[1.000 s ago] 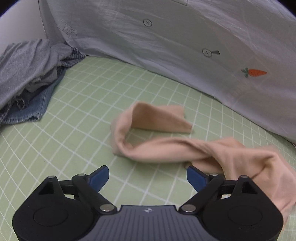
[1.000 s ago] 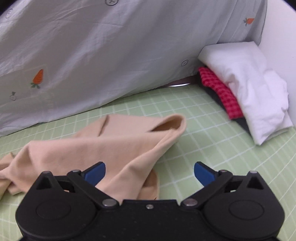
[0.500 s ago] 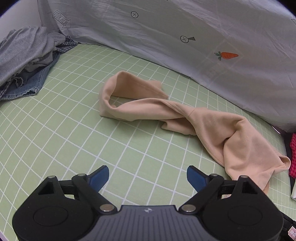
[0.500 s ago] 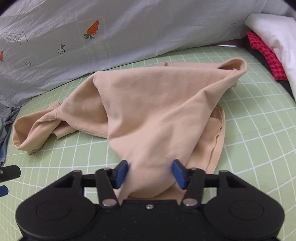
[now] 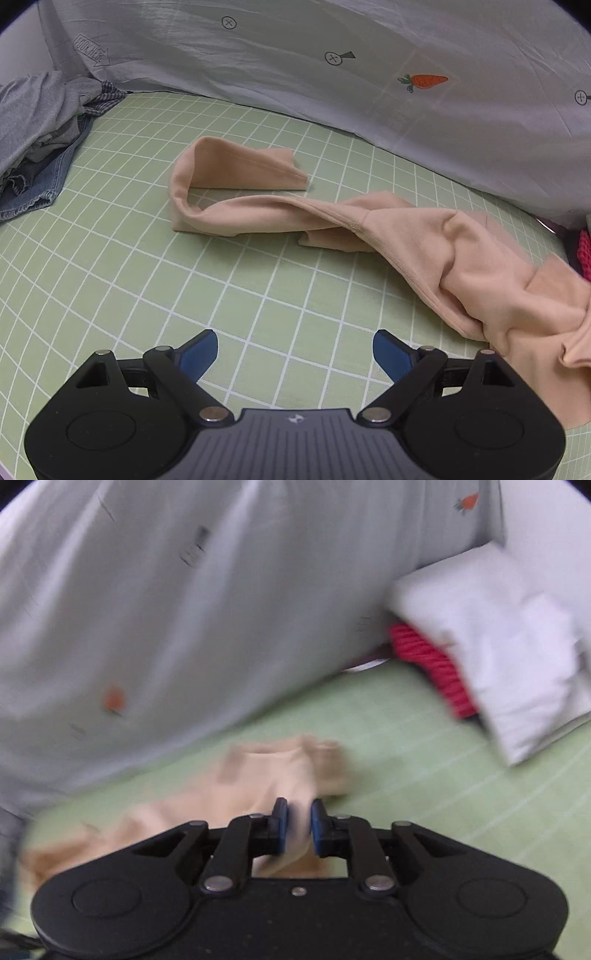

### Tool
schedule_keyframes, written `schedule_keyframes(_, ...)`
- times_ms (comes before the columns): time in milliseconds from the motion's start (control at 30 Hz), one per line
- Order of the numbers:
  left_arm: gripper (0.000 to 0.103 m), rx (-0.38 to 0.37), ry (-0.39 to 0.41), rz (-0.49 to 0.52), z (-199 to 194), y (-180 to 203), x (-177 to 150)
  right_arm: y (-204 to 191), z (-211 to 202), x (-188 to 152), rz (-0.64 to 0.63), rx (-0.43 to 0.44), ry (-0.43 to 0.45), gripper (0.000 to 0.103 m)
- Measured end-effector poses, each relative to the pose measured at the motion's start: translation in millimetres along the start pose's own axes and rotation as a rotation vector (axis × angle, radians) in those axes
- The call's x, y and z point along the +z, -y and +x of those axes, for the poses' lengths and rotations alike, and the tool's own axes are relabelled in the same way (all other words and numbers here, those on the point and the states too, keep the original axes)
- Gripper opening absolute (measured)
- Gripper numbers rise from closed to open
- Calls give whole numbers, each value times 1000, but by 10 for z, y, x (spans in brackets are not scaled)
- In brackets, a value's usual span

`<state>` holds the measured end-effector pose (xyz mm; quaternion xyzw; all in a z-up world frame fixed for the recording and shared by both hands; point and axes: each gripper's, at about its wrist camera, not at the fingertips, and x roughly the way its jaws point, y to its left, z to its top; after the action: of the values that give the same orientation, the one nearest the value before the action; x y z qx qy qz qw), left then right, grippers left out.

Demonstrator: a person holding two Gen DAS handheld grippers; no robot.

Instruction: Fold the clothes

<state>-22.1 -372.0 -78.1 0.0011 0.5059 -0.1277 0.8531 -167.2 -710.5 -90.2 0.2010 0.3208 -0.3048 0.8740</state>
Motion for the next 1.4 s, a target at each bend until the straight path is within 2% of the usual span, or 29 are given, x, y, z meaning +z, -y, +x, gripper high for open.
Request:
schedule_keyframes(33, 91, -3, -5, 11, 24, 38, 3, 27, 108, -48, -86, -132, -33, 19)
schedule_keyframes(67, 91, -7, -10, 24, 51, 83, 11, 108, 114, -81, -62, -127, -45, 22)
schedule_keyframes(100, 91, -14, -16, 36, 82, 130, 21, 189, 120, -113, -38, -121, -56, 30)
schedule_keyframes(133, 91, -20, -22, 48, 115, 176, 31, 272, 125, -146, -12, -115, -68, 53)
schedule_keyframes(167, 91, -27, -32, 60, 154, 232, 37, 410, 84, -173, 58, -82, -66, 70)
schedule_keyframes(200, 91, -34, -46, 73, 209, 298, 43, 448, 84, -195, 93, -67, -65, 74)
schedule_keyframes(367, 91, -88, -110, 122, 491, 611, 81, 380, 310, -290, 52, -77, -119, 76)
schedule_keyframes(500, 89, -135, -126, 150, 661, 822, 132, 435, 468, -358, 52, -98, -160, 76)
schedule_keyframes(633, 76, -181, -142, 177, 829, 1031, 183, 512, 571, -363, 50, -128, -181, 78)
schedule_keyframes(700, 66, -194, -159, 168, 918, 1084, 196, 537, 602, -350, 60, -118, -186, 78)
schedule_keyframes(733, 64, -194, -172, 160, 965, 1088, 202, 543, 616, -343, 66, -115, -190, 77)
schedule_keyframes(800, 43, -192, -201, 142, 1060, 1087, 212, 546, 635, -329, 74, -106, -198, 72)
schedule_keyframes(833, 36, -196, -201, 135, 1069, 1070, 226, 542, 644, -325, 76, -104, -204, 65)
schedule_keyframes(867, 19, -201, -197, 130, 1069, 1049, 243, 533, 651, -325, 74, -101, -211, 61)
schedule_keyframes(900, 11, -204, -198, 121, 1071, 1015, 254, 522, 658, -325, 72, -99, -217, 56)
schedule_keyframes(933, 10, -207, -201, 111, 1073, 977, 263, 499, 653, -328, 53, -102, -214, 47)
schedule_keyframes(967, 4, -211, -196, 95, 1045, 919, 279, 479, 655, -331, 26, -99, -217, 27)
schedule_keyframes(1033, 4, -219, -183, 59, 973, 793, 314, 434, 642, -334, -33, -81, -222, 5)
schedule_keyframes(1200, 3, -174, -90, 47, 512, 399, 544, 275, 318, -297, -92, -48, -195, 4)
schedule_keyframes(1333, 4, -135, 97, 37, -61, 27, 896, 120, -40, -243, -137, -7, -161, 4)
schedule_keyframes(1367, 6, -117, 137, 31, -142, -29, 948, 64, -78, -254, -149, 7, -154, 4)
schedule_keyframes(1400, 13, -88, 174, 47, -160, -52, 975, 9, -113, -265, -161, 20, -149, 4)
